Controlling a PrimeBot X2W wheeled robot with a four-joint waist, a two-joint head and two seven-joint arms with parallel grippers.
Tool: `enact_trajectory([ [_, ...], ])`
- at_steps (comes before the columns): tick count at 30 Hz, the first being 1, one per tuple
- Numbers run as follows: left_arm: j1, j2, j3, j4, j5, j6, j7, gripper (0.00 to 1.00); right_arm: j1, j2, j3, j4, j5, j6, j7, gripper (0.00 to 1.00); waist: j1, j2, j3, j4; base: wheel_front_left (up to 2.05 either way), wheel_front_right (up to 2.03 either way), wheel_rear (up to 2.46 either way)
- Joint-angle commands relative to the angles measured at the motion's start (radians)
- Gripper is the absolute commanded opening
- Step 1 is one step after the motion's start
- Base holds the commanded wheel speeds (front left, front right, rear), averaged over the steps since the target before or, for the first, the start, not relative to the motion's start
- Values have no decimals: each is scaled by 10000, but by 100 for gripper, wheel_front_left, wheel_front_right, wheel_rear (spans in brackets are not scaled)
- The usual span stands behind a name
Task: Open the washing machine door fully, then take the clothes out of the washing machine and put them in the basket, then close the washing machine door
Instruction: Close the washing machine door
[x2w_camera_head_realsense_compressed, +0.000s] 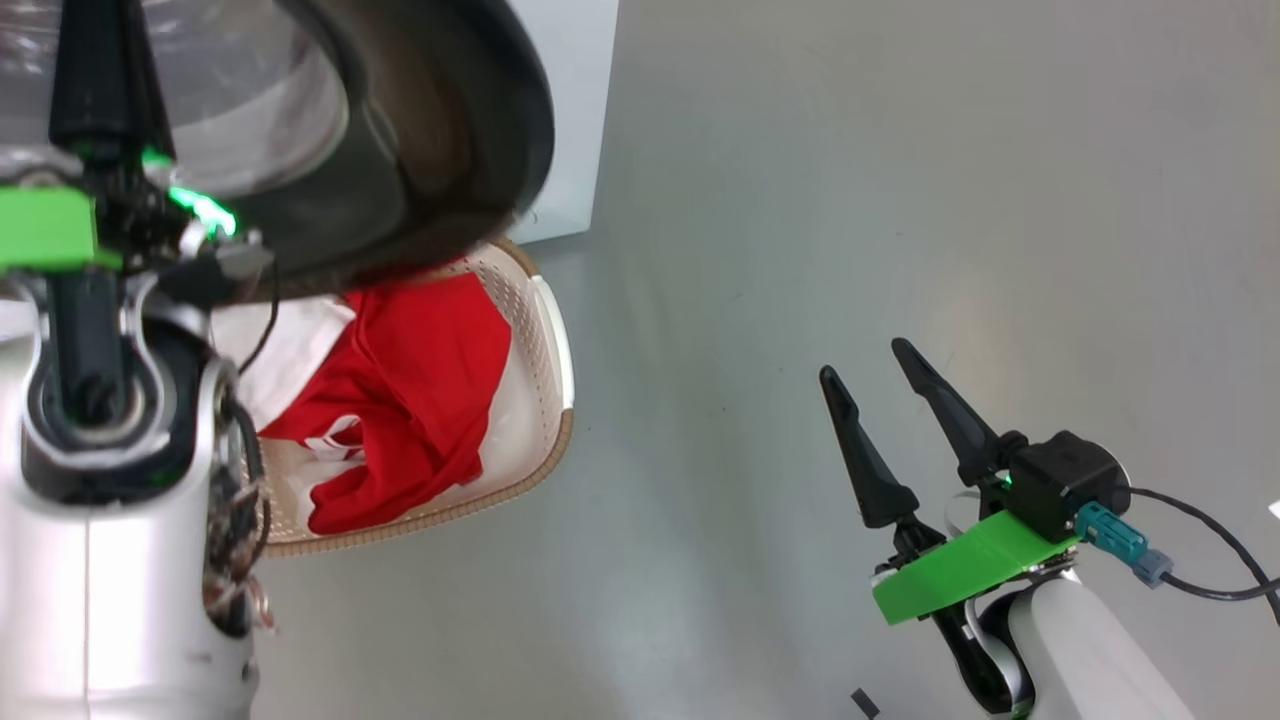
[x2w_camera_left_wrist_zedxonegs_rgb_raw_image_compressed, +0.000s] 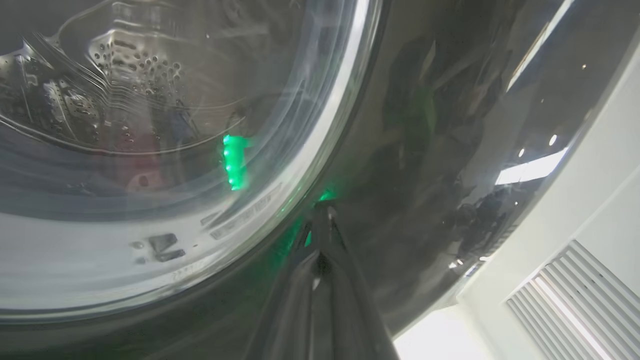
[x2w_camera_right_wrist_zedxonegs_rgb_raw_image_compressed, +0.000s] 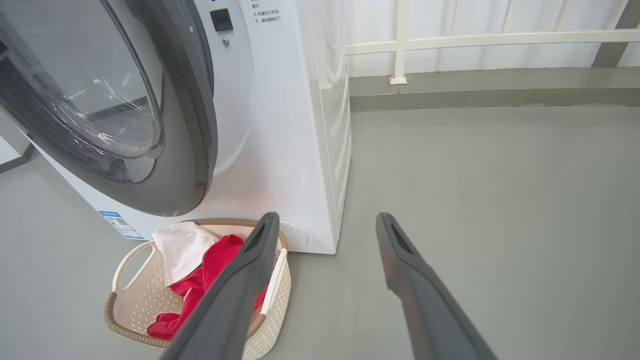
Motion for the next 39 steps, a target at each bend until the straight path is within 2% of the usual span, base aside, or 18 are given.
enact_trajectory([
  [1, -317, 164, 79, -213, 98, -128, -7, 0, -87, 25, 242, -228, 129, 63, -63, 100, 0, 0, 78, -41, 0, 0, 0],
  [9, -1355, 134, -120, 783, 228, -516, -150, 0, -231, 26, 332, -201, 138, 63, -63, 100, 0, 0, 321, -190, 0, 0, 0],
  [19, -1277, 181, -23, 1275, 90, -883, -55, 0, -155, 26, 232, -117, 101, 63, -63, 100, 0, 0, 175, -147, 0, 0, 0],
  [20, -1193, 185, 8, 1284, 28, -868, -13, 9, -146, 26, 213, -106, 91, 63, -63, 100, 0, 0, 140, -113, 0, 0, 0],
  [21, -1088, 205, 26, 1285, -6, -851, 32, 25, -133, 26, 189, -106, 83, 63, -63, 100, 0, 0, 99, -74, 0, 0, 0],
  [22, -967, 253, 41, 1260, 9, -864, 51, 45, -122, 26, 173, -105, 78, 63, -63, 100, 0, 0, 47, -43, 0, 0, 0],
  [23, -815, 313, 48, 1219, 51, -901, 60, 97, -113, 26, 170, -101, 80, 63, -63, 100, 0, 0, -20, -21, 0, 0, 0],
  [24, -638, 380, 23, 1179, 104, -920, 101, 100, -103, 26, 166, -95, 94, 63, -63, 100, 0, 0, -91, 1, 0, 0, 0],
  [28, 173, 761, -12, 1010, 571, -897, 15, 100, -65, 26, 35, -76, 138, 63, -63, 100, 0, 0, -409, 121, 0, 0, 0],
  [32, 1019, 1708, -369, 798, 2432, -878, -726, 100, 3, 26, -123, -147, 116, 63, -63, 100, 0, 0, -719, 280, 0, 0, 0],
  [38, 2298, 2244, -1010, 610, 4089, -1102, -1317, 100, 217, -13, -290, -340, 82, 63, -63, 100, 0, 0, -1234, 593, 0, 0, 0],
  [39, 2298, 2244, -1010, 610, 4089, -1102, -1317, 100, 217, -13, -290, -340, 82, 63, -63, 100, 0, 0, -1234, 593, 0, 0, 0],
])
